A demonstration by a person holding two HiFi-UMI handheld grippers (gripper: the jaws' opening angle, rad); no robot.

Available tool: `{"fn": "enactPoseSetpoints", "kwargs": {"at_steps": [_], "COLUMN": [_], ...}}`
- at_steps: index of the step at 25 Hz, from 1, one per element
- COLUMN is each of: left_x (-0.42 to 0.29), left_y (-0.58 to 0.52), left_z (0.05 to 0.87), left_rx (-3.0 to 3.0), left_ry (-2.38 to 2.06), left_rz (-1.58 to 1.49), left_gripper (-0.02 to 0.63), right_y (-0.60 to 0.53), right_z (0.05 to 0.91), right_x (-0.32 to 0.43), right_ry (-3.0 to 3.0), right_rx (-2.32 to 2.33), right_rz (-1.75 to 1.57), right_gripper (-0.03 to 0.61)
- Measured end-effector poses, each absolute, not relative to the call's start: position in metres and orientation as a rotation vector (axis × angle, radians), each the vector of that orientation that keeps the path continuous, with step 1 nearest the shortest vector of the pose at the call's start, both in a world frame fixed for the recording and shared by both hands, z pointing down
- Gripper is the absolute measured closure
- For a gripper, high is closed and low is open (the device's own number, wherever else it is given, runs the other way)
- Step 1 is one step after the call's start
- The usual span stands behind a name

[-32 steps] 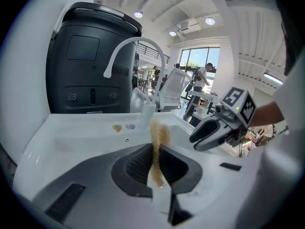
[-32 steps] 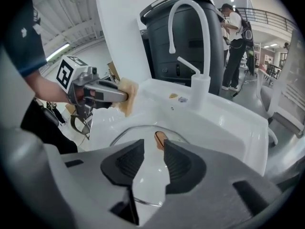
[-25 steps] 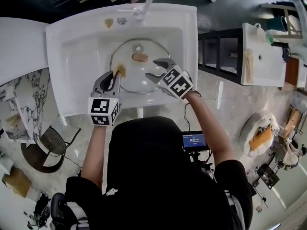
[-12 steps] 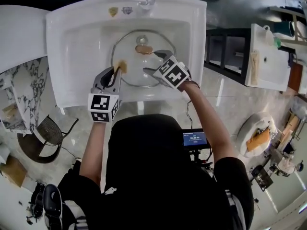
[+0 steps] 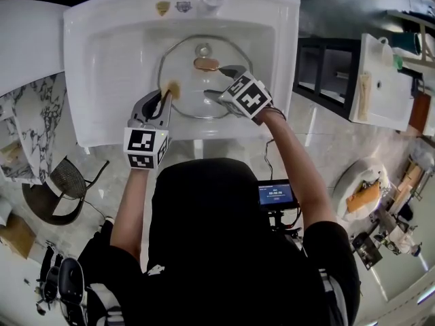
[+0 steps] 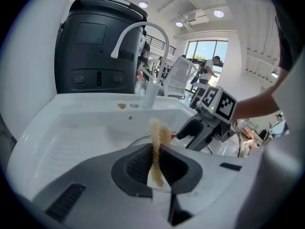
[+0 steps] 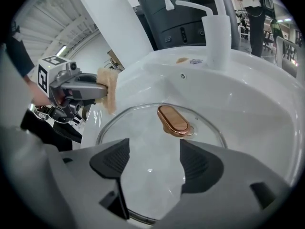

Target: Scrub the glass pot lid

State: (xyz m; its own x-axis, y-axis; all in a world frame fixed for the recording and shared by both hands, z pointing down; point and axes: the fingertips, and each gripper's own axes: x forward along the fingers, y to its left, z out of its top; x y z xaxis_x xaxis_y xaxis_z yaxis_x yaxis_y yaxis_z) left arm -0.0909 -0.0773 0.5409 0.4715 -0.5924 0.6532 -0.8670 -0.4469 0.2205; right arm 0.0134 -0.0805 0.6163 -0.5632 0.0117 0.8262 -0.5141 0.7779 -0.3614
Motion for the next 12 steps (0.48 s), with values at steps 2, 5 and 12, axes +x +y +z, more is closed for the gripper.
{"fn": "enactPoseSetpoints", "kwargs": {"at_steps": [2, 5, 12], "left_x": [-0.0901, -0.0891, -0.0851], "left_y": [-0.077, -0.0752, -0.0733], "left_z": [0.5419, 0.5439, 0.5494], "left_rx": [2.183, 2.18, 2.173], "left_ry": [-1.207, -1.202, -1.178], "left_rz": [0.674, 0.681, 0.698], "left_gripper": [0.591, 0.591, 0.591], "right_y": [-0.0801, -0.0788, -0.0784], "right_z": [0.6181, 0.6211, 0.6219], "right_x": [0.0144, 0.0153, 0.0152], "right_ry": [-2.065, -2.065, -2.064], "right_rx": [0.365, 0.352, 0.344], "right_rz": [0.756, 0.785, 0.822], "right_gripper": [0.265, 0.265, 0.265]}}
